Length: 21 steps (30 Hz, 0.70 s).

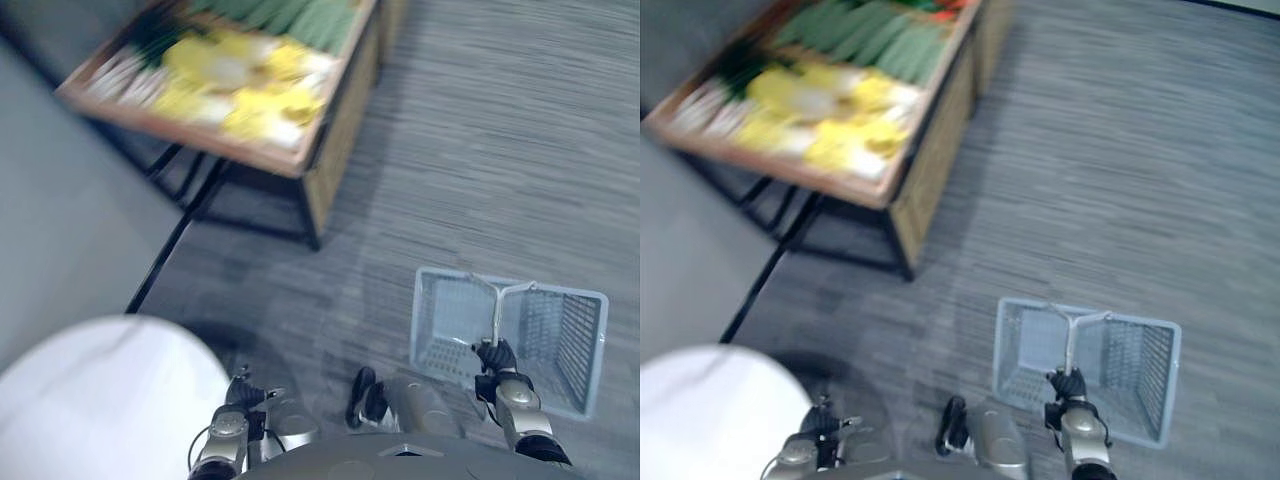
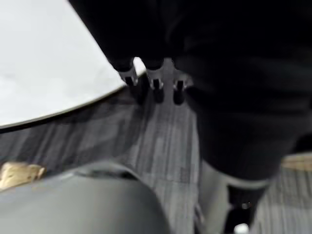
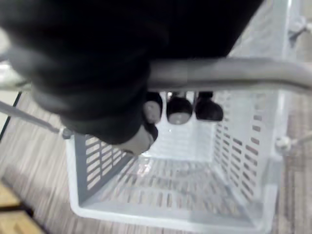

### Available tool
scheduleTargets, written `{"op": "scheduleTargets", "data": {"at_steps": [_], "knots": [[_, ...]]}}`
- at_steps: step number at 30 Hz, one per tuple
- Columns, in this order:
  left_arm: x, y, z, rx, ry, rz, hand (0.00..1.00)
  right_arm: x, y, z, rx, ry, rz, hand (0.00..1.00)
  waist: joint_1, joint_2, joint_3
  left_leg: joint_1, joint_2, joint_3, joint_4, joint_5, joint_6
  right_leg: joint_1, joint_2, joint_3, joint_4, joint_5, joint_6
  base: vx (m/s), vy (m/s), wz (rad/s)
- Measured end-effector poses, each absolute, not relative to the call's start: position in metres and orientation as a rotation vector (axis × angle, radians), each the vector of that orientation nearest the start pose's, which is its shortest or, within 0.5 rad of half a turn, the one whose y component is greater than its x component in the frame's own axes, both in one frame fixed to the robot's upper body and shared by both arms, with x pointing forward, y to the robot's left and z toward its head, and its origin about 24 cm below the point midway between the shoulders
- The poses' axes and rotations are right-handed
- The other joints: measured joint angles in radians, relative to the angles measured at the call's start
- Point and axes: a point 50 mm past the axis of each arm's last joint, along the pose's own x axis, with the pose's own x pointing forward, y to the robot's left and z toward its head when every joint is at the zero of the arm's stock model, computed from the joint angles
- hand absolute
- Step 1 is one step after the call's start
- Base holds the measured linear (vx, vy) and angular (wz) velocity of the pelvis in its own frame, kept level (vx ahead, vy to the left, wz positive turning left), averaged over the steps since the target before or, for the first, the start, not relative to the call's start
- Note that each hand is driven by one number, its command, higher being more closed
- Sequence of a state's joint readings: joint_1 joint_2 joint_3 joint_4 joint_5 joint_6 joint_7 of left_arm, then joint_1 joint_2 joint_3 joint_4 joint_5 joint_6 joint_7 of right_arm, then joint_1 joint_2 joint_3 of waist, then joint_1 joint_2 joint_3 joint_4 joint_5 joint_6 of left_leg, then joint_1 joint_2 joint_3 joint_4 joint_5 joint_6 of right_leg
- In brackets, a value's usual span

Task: Pick vegetable in the basket

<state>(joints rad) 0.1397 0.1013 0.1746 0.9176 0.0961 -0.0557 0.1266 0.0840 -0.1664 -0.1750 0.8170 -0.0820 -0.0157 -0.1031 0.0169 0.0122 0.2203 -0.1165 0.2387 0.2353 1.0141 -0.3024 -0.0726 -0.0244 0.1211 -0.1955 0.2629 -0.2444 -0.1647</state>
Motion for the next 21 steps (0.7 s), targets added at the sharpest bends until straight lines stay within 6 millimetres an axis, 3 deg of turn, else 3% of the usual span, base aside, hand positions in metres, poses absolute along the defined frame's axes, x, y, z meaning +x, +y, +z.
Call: {"op": "scheduleTargets", "data": {"at_steps": [1,4,5,6,7,8,9,10,11,12,13,14,15,16,17,18,19,21], "knots": [[0.1,0.223,-0.147,0.147,0.982,0.327,0.0,0.133,-0.249,-0.127,-0.214,0.892,-0.32,1.0,0.002,-0.003,0.002,-0.038,-0.004,-0.011,-0.022,-0.005,0.007,0.026,0.008,0.036,-0.018,0.004,0.006,0.35,0.091,-1.54],[0.108,0.221,-0.145,0.103,0.95,0.354,0.0,0.125,-0.263,-0.128,-0.214,0.929,-0.382,1.0,0.002,0.003,0.01,-0.182,-0.054,-0.045,-0.282,0.002,-0.006,0.116,0.01,0.17,-0.105,0.006,0.023,0.34,0.187,-1.22],[0.111,0.219,-0.144,0.102,0.942,0.35,0.0,0.121,-0.268,-0.128,-0.203,0.942,-0.411,1.0,0.003,0.005,0.013,-0.209,-0.093,-0.048,-0.484,0.054,-0.013,0.154,-0.001,0.208,-0.14,-0.006,0.039,0.28,0.179,-0.65],[0.112,0.219,-0.144,0.102,0.941,0.348,0.0,0.119,-0.268,-0.13,-0.195,0.953,-0.419,1.0,0.003,0.007,0.013,-0.215,-0.104,-0.048,-0.568,0.087,-0.011,0.171,-0.004,0.217,-0.154,-0.012,0.044,0.5,0.26,-0.6],[0.114,0.217,-0.144,0.103,0.938,0.339,0.0,0.113,-0.269,-0.133,-0.166,0.98,-0.449,1.0,0.004,0.014,0.019,-0.218,-0.123,-0.045,-0.729,0.183,0.0,0.211,-0.006,0.239,-0.175,-0.032,0.067,0.5,0.219,-0.64],[0.115,0.216,-0.144,0.104,0.937,0.333,0.0,0.106,-0.266,-0.138,-0.136,1.014,-0.472,1.0,0.027,0.008,0.018,-0.214,-0.143,-0.043,-0.775,0.299,0.009,0.237,-0.021,0.276,-0.164,-0.064,0.092,0.63,0.271,-0.72],[0.113,0.216,-0.144,0.103,0.94,0.336,0.0,0.103,-0.265,-0.139,-0.129,1.027,-0.475,1.0,0.033,-0.001,0.012,-0.211,-0.153,-0.044,-0.77,0.331,0.027,0.242,-0.031,0.287,-0.149,-0.075,0.102,0.5,0.198,-0.81],[0.112,0.217,-0.145,0.102,0.946,0.341,0.0,0.096,-0.259,-0.144,-0.11,1.053,-0.474,1.0,0.043,-0.023,-0.004,-0.202,-0.18,-0.043,-0.746,0.338,0.097,0.214,-0.069,0.287,-0.055,-0.117,0.157,0.7,0.23,-0.45],[0.11,0.222,-0.145,0.111,0.955,0.351,0.0,0.091,-0.253,-0.148,-0.087,1.075,-0.478,1.0,0.04,-0.053,-0.001,-0.185,-0.21,-0.022,-0.711,0.283,0.127,0.141,-0.103,0.275,0.147,-0.137,0.218,0.71,0.232,-0.26],[0.11,0.224,-0.145,0.113,0.956,0.357,0.0,0.089,-0.252,-0.149,-0.078,1.081,-0.483,1.0,0.035,-0.063,0.004,-0.168,-0.222,-0.021,-0.699,0.258,0.131,0.114,-0.115,0.267,0.236,-0.128,0.242,0.81,0.272,0.12],[0.108,0.229,-0.145,0.125,0.965,0.365,0.0,0.084,-0.248,-0.151,-0.056,1.098,-0.493,1.0,0.027,-0.083,0.015,-0.108,-0.246,-0.027,-0.689,0.204,0.136,0.058,-0.133,0.239,0.46,-0.055,0.351,0.51,0.18,0.28],[0.105,0.232,-0.146,0.133,0.981,0.367,0.0,0.079,-0.245,-0.153,-0.051,1.115,-0.491,1.0,0.024,-0.092,0.017,-0.054,-0.259,-0.041,-0.7,0.169,0.139,0.002,-0.152,0.231,0.617,0.035,0.389,0.71,0.174,0.53],[0.103,0.232,-0.147,0.13,0.992,0.367,0.0,0.074,-0.246,-0.154,-0.054,1.13,-0.496,1.0,0.013,-0.089,0.017,0.026,-0.268,-0.071,-0.721,0.13,0.144,-0.057,-0.181,0.183,0.773,0.012,0.347,0.58,0.089,0.49],[0.103,0.231,-0.147,0.122,0.994,0.37,0.0,0.074,-0.247,-0.154,-0.055,1.13,-0.499,1.0,0.007,-0.083,0.016,0.058,-0.268,-0.084,-0.736,0.122,0.144,-0.076,-0.194,0.159,0.796,0.0,0.329,0.69,0.061,0.65],[0.101,0.229,-0.148,0.103,0.999,0.377,0.0,0.072,-0.248,-0.154,-0.055,1.129,-0.505,1.0,-0.007,-0.07,0.013,0.127,-0.261,-0.118,-0.78,0.11,0.14,-0.114,-0.226,0.097,0.797,-0.028,0.287,0.59,-0.019,0.7],[0.103,0.227,-0.148,0.091,0.994,0.378,0.0,0.072,-0.249,-0.154,-0.052,1.127,-0.506,1.0,-0.011,-0.053,0.017,0.207,-0.239,-0.153,-0.838,0.108,0.135,-0.156,-0.242,0.051,0.725,-0.055,0.246,0.47,-0.026,0.74],[0.103,0.226,-0.148,0.086,0.994,0.379,0.0,0.072,-0.248,-0.154,-0.049,1.126,-0.508,1.0,-0.013,-0.039,0.02,0.225,-0.228,-0.173,-0.854,0.108,0.134,-0.173,-0.243,0.038,0.686,-0.066,0.247,0.57,-0.142,0.88],[0.109,0.221,-0.148,0.068,0.98,0.374,0.0,0.075,-0.25,-0.153,-0.035,1.116,-0.522,1.0,-0.028,-0.013,0.018,0.264,-0.162,-0.267,-0.871,0.107,0.131,-0.24,-0.231,0.045,0.35,-0.055,0.261,0.6,-0.244,1.14]]}}
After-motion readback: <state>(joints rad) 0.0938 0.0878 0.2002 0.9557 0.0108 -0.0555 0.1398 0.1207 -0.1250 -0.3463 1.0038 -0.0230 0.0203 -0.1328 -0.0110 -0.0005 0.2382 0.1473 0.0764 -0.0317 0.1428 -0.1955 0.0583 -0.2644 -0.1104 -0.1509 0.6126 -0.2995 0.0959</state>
